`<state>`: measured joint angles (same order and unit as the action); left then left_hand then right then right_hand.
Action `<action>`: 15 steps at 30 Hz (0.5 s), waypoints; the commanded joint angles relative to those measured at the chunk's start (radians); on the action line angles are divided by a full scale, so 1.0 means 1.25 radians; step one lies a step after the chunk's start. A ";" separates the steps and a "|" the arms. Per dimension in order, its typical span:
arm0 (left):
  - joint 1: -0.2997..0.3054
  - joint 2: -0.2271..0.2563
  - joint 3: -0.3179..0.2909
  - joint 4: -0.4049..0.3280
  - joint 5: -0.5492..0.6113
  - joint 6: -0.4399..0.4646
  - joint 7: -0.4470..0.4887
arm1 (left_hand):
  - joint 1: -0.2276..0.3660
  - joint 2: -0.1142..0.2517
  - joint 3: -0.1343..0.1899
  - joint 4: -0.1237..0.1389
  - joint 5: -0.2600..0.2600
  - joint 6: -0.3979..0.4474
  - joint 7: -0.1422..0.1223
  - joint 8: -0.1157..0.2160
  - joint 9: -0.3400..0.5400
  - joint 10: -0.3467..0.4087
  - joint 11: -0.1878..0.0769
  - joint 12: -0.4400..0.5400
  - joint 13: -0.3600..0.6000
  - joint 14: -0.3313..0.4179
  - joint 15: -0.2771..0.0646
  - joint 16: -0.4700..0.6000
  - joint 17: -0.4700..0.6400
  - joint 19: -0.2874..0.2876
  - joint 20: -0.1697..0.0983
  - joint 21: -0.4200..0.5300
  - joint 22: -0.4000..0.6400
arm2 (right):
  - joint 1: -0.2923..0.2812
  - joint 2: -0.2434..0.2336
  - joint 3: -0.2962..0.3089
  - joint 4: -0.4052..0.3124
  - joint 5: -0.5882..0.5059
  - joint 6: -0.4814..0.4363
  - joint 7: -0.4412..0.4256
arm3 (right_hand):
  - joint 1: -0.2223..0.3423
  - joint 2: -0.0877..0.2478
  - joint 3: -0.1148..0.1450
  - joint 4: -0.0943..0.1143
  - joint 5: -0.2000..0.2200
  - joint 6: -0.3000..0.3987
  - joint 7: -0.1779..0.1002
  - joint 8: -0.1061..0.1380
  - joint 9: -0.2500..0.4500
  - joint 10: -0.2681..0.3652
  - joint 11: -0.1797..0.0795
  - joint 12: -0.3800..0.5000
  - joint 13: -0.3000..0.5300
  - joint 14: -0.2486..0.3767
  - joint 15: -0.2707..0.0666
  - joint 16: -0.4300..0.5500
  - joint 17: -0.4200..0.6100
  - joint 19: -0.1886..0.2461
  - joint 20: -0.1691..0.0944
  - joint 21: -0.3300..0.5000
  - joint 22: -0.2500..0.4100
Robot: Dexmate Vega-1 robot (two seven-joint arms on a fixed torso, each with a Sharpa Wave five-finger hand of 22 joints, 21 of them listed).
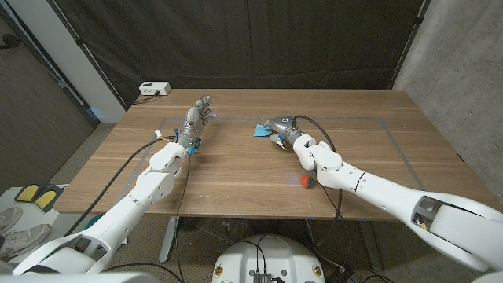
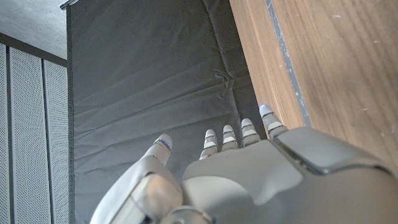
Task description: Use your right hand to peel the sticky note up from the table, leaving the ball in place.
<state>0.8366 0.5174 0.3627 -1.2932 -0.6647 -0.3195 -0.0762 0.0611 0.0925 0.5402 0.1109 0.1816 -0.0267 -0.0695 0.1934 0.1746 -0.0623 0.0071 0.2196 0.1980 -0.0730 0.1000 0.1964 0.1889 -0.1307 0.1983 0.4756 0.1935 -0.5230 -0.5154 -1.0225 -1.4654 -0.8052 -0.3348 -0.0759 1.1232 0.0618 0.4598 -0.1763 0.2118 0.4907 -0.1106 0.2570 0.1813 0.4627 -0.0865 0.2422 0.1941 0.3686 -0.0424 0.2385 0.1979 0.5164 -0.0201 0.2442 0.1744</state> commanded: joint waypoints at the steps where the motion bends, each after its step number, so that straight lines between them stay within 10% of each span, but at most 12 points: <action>1: 0.007 0.006 -0.005 -0.015 0.001 0.004 0.009 | -0.010 -0.002 -0.003 0.006 0.004 0.006 -0.003 -0.002 0.004 -0.002 -0.002 0.006 0.002 0.000 -0.004 0.002 0.001 0.002 0.006 -0.001 0.003 | 0.016 0.014 -0.022 0.071 -0.015 0.038 -0.062 | 0.015 -0.003 0.007 0.003 0.008 0.041 -0.016 0.012 0.002 0.037 -0.022 0.011 0.001 0.022 -0.104 0.005 0.007 0.013 -0.005 0.005 0.005; 15: 0.016 0.008 -0.007 -0.020 -0.003 0.005 0.010 | -0.020 -0.007 -0.010 0.013 0.007 0.006 -0.003 -0.003 0.003 0.000 -0.001 0.006 0.002 0.001 -0.004 0.002 0.001 0.003 0.007 -0.003 0.003 | 0.037 0.045 -0.045 0.179 -0.031 0.117 -0.234 | 0.055 0.003 -0.015 0.009 0.002 0.245 -0.050 0.055 0.001 0.209 -0.068 0.032 0.004 0.143 -0.152 0.058 0.040 0.071 -0.025 0.019 0.009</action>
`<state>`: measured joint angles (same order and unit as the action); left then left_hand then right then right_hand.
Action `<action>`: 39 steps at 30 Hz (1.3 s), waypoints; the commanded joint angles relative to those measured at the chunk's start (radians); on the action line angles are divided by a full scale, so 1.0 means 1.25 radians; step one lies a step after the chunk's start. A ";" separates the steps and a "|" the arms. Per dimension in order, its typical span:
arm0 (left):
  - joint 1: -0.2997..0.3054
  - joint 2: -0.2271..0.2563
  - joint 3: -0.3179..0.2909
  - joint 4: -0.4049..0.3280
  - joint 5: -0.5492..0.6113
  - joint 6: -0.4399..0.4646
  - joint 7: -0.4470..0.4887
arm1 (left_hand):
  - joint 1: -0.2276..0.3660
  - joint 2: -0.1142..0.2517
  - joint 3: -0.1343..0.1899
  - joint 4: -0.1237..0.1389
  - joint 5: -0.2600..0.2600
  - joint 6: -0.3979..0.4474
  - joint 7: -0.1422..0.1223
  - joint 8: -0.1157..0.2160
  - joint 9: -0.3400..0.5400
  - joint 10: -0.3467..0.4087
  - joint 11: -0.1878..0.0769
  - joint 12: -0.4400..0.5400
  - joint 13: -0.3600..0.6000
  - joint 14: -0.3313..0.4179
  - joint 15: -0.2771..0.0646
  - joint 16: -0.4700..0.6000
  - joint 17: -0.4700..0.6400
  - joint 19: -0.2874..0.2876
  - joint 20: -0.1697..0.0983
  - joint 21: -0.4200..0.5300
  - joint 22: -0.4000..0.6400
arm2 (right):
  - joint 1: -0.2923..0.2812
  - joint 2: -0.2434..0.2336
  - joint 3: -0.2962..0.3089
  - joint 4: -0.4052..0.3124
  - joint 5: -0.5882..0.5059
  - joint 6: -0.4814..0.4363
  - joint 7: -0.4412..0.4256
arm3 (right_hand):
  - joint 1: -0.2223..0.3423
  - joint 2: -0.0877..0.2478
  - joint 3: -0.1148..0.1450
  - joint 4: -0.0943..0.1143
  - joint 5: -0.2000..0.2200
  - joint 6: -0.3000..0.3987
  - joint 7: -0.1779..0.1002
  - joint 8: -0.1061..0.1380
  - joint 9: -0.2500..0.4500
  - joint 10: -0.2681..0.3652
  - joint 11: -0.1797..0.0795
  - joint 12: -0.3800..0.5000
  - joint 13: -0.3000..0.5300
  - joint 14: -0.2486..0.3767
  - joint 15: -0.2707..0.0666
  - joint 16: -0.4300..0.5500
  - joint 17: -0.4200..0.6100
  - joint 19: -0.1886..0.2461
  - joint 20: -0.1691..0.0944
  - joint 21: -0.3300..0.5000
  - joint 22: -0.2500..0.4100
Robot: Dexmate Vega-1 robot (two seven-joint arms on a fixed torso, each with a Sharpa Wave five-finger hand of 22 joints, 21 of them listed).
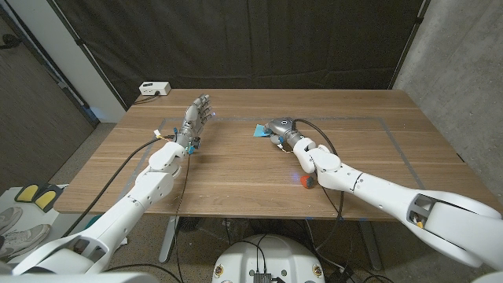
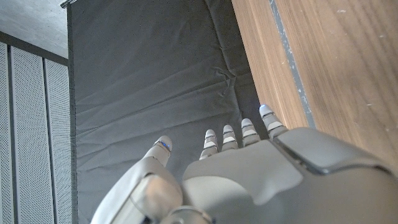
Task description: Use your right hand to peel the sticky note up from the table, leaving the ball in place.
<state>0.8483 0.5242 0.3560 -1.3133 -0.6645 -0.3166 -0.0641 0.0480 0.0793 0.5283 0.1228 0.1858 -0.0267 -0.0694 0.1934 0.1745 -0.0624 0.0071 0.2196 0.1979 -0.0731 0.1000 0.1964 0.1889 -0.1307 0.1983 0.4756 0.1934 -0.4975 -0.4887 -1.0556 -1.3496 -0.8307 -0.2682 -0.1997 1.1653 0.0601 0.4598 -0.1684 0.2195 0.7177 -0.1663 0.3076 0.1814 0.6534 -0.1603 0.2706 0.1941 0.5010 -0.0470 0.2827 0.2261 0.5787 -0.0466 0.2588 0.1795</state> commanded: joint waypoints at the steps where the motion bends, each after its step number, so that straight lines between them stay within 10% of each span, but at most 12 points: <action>1: 0.006 0.002 -0.002 -0.004 -0.004 0.003 0.000 | -0.010 0.003 -0.001 0.004 0.004 0.006 -0.004 -0.003 0.004 0.001 -0.001 0.006 0.002 0.001 -0.004 0.002 0.001 0.003 0.007 -0.003 0.003 | 0.017 0.025 -0.019 0.092 -0.011 0.070 -0.150 | 0.022 0.007 -0.020 0.004 -0.005 0.073 -0.003 0.015 0.001 0.071 -0.005 0.012 0.005 0.047 -0.148 0.029 0.022 0.024 -0.004 0.008 0.005; 4: 0.005 0.002 -0.002 -0.002 -0.005 0.004 -0.002 | -0.011 0.002 -0.003 0.005 0.005 0.006 -0.005 -0.003 0.003 0.001 -0.001 0.006 0.002 0.000 -0.005 0.002 0.001 0.003 0.007 -0.003 0.003 | 0.019 0.032 -0.020 0.107 -0.009 0.085 -0.189 | 0.016 0.012 -0.040 0.013 -0.007 0.115 0.007 0.021 0.001 0.114 0.016 0.020 0.008 0.073 -0.147 0.043 0.035 0.035 -0.004 0.013 0.007; 13: 0.000 -0.002 -0.001 0.013 -0.009 -0.002 -0.013 | -0.014 0.000 -0.006 0.008 0.006 0.005 -0.005 -0.004 0.003 0.000 -0.001 0.005 0.002 0.001 -0.003 0.001 0.001 0.003 0.007 -0.005 0.003 | 0.038 0.062 -0.034 0.173 -0.012 0.124 -0.291 | 0.016 0.035 -0.077 0.016 -0.004 0.247 0.009 0.060 0.008 0.224 -0.004 0.048 0.016 0.143 -0.154 0.074 0.064 0.052 -0.009 0.023 0.010; 39: -0.002 -0.004 -0.008 0.038 -0.017 -0.015 -0.026 | -0.019 -0.003 -0.012 0.014 0.011 0.006 -0.004 -0.005 0.003 0.002 -0.002 0.004 0.002 -0.001 -0.010 -0.001 0.000 0.004 0.009 -0.008 0.003 | 0.172 0.258 -0.177 0.600 -0.008 0.254 -0.679 | 0.055 0.039 -0.128 0.011 0.016 0.295 -0.003 0.066 0.010 0.290 -0.023 0.059 0.032 0.234 -0.156 0.114 0.111 0.066 -0.052 0.045 0.019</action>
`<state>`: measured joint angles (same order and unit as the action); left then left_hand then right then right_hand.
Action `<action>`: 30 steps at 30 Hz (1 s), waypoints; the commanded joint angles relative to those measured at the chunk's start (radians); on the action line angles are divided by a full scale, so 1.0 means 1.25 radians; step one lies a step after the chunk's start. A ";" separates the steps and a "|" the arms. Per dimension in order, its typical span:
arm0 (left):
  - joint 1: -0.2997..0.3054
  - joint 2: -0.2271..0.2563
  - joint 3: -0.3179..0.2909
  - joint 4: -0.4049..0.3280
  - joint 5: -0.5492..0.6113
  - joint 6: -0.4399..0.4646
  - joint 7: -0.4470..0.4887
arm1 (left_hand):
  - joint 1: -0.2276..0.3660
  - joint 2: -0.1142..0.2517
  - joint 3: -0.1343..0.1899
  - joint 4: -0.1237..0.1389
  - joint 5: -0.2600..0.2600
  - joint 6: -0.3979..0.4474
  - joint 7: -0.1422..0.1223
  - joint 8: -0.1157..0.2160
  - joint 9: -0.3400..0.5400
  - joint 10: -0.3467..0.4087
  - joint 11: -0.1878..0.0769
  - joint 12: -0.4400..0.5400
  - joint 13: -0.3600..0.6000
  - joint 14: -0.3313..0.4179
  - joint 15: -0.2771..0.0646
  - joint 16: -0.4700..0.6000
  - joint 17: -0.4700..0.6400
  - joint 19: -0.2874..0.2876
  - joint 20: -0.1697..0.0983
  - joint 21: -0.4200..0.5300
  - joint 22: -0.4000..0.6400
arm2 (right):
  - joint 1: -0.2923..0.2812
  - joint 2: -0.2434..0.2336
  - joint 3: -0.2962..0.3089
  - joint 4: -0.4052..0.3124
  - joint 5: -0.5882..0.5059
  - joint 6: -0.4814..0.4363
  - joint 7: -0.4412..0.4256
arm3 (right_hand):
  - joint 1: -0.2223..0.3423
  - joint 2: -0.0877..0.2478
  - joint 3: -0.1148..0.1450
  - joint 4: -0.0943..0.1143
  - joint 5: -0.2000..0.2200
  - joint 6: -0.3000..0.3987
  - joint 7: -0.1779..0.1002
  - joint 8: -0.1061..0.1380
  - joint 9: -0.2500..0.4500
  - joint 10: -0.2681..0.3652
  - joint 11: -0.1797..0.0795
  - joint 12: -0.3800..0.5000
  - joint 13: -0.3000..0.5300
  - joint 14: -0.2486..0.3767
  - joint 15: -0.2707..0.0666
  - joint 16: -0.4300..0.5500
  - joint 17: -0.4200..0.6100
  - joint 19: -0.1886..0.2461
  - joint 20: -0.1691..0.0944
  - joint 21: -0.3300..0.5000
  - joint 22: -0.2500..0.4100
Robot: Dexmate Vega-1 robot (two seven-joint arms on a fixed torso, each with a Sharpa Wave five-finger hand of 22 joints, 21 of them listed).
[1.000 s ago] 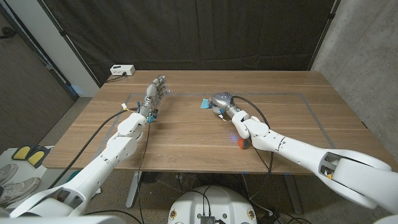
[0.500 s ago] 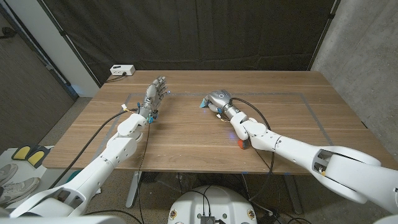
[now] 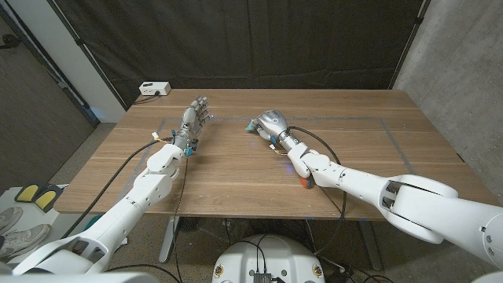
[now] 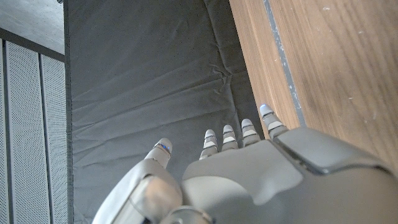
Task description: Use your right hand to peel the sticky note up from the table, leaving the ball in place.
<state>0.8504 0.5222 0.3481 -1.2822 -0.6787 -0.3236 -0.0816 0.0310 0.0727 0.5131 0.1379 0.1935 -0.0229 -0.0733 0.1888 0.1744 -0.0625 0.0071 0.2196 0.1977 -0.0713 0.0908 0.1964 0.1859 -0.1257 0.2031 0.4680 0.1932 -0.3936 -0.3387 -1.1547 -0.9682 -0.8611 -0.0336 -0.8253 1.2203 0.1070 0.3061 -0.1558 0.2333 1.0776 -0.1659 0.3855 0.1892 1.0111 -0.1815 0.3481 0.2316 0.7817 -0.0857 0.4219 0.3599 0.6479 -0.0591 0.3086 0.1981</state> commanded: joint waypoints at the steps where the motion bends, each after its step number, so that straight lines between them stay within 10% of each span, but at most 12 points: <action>1: -0.004 -0.002 -0.002 0.013 -0.005 -0.008 -0.011 | -0.006 0.002 0.000 0.002 0.005 0.002 -0.001 -0.002 0.003 0.002 -0.002 0.004 0.002 -0.002 -0.003 -0.001 0.002 0.000 0.005 -0.002 0.003 | 0.093 0.148 -0.105 0.317 0.021 0.073 -0.199 | 0.012 0.001 -0.006 0.002 0.006 0.006 -0.004 0.003 0.004 0.003 -0.006 -0.004 0.002 0.010 -0.125 0.002 0.005 0.010 -0.044 0.005 0.004; 21: -0.035 -0.005 0.000 0.053 -0.015 -0.017 -0.058 | -0.006 0.003 -0.002 0.003 0.007 0.001 -0.003 -0.002 0.003 0.002 -0.002 0.004 0.002 -0.001 -0.007 -0.001 0.001 0.002 0.004 -0.004 0.003 | 0.033 0.126 0.063 0.189 -0.045 0.133 -0.233 | 0.026 0.004 -0.027 0.006 0.019 0.010 -0.004 -0.003 0.003 0.013 -0.005 -0.015 -0.001 0.013 -0.125 -0.010 0.010 0.017 -0.045 0.020 0.007; 30: -0.049 -0.008 -0.002 0.081 -0.021 -0.031 -0.088 | -0.005 0.003 -0.003 0.003 0.008 0.002 -0.003 -0.002 0.003 0.003 -0.001 0.004 0.002 0.000 -0.006 -0.001 0.001 0.003 0.003 -0.005 0.003 | 0.007 0.009 0.088 -0.070 0.093 0.109 0.003 | 0.027 0.004 -0.036 0.008 0.024 0.009 -0.006 -0.006 0.004 0.008 -0.007 -0.022 -0.001 0.012 -0.125 -0.016 0.012 0.011 -0.048 0.022 0.007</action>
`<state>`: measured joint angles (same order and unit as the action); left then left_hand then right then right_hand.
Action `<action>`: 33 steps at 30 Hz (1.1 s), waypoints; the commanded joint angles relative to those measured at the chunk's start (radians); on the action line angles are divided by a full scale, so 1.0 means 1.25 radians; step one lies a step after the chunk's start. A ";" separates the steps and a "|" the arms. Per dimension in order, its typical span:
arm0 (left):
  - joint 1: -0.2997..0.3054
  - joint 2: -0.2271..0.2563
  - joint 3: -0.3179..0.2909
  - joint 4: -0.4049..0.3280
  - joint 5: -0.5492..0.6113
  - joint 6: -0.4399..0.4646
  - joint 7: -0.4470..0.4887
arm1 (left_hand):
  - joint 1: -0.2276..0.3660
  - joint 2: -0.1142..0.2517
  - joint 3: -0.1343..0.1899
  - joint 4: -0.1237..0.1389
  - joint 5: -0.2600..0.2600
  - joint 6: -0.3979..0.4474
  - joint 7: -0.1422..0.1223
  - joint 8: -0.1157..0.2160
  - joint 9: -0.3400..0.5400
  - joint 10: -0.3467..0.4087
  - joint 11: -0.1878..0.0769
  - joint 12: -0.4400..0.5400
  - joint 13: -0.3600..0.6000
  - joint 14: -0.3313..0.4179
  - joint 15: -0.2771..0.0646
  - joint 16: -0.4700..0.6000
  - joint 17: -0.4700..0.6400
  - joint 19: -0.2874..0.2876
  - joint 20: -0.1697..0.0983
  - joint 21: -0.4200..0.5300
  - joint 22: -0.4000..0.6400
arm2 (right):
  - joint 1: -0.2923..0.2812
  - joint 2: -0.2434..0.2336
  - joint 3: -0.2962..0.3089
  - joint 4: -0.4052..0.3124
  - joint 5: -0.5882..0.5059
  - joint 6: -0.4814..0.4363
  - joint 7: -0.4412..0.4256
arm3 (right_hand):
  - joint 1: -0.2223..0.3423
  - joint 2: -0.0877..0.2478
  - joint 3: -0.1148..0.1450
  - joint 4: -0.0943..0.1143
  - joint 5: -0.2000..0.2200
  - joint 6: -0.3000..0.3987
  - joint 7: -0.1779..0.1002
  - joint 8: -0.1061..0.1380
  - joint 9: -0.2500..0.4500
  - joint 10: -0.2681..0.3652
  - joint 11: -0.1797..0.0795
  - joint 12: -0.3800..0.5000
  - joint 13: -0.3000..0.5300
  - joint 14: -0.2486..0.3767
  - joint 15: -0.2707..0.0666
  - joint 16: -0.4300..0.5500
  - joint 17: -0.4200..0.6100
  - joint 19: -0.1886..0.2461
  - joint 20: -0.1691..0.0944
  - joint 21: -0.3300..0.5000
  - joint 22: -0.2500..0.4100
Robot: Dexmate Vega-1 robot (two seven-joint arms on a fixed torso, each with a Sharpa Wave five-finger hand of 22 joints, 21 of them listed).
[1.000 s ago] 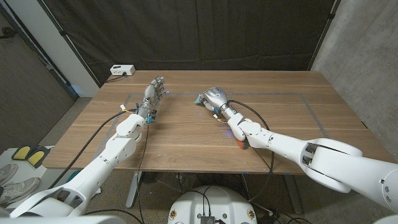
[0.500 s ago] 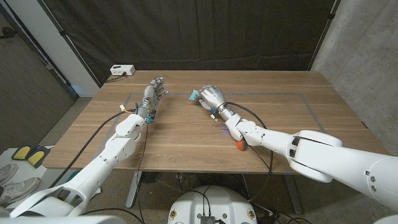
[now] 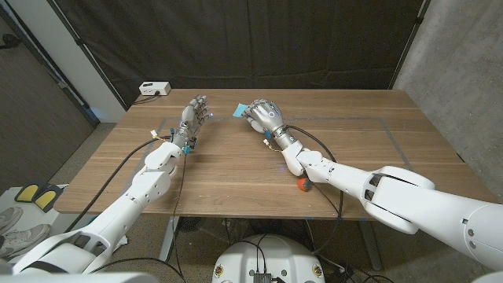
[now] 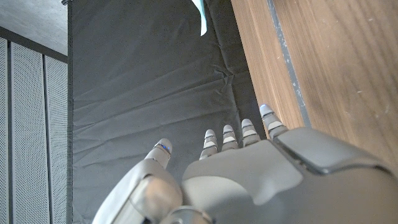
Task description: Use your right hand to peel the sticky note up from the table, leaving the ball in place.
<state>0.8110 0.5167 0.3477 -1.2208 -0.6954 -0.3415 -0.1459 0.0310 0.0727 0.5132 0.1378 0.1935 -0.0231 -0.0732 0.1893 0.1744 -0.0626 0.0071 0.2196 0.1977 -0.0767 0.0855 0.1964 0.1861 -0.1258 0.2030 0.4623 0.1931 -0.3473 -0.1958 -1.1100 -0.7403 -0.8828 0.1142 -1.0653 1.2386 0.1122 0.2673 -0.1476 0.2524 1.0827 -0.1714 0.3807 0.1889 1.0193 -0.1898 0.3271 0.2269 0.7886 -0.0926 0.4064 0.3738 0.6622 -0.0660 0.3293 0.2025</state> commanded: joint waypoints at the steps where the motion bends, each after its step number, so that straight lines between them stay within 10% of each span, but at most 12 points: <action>1: -0.019 -0.004 -0.002 0.035 -0.009 -0.017 -0.040 | -0.005 0.003 -0.003 0.004 0.008 0.002 -0.004 -0.003 0.003 0.004 -0.001 0.004 0.002 0.005 -0.002 0.000 0.001 0.003 0.004 0.000 0.003 | -0.034 -0.116 0.059 -0.276 0.123 -0.013 0.221 | 0.013 0.001 -0.006 0.002 0.009 0.002 -0.002 -0.004 0.004 -0.001 0.001 -0.007 0.004 0.007 -0.120 -0.005 0.002 -0.005 -0.044 0.005 0.003; 33: 0.013 0.026 -0.012 -0.018 -0.009 -0.028 -0.050 | 0.001 0.003 -0.004 0.000 0.009 0.004 -0.007 -0.002 0.003 0.010 -0.006 0.004 0.002 0.011 -0.005 -0.001 -0.001 0.009 0.001 -0.004 0.002 | -0.160 -0.224 0.250 -0.573 0.300 -0.133 0.435 | 0.026 0.020 -0.036 0.009 0.018 -0.016 0.009 -0.022 0.007 -0.017 0.019 -0.029 0.016 -0.001 -0.119 -0.039 0.004 -0.022 -0.041 0.020 0.001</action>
<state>0.7958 0.5283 0.3396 -1.1938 -0.7076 -0.3799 -0.2220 0.0310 0.0727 0.5090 0.1420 0.2013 -0.0193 -0.0769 0.1894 0.1744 -0.0571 0.0016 0.2196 0.1977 -0.0661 0.0751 0.1964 0.1812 -0.1221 0.1993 0.4580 0.1931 -0.4945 -0.4403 -0.8847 -1.3564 -0.6059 -0.0352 -0.5954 1.2610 0.1346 0.2277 -0.1404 0.2701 1.0716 -0.1606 0.3574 0.1936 1.0004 -0.1710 0.2922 0.2470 0.7884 -0.0924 0.3626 0.3782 0.6402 -0.0590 0.3455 0.2023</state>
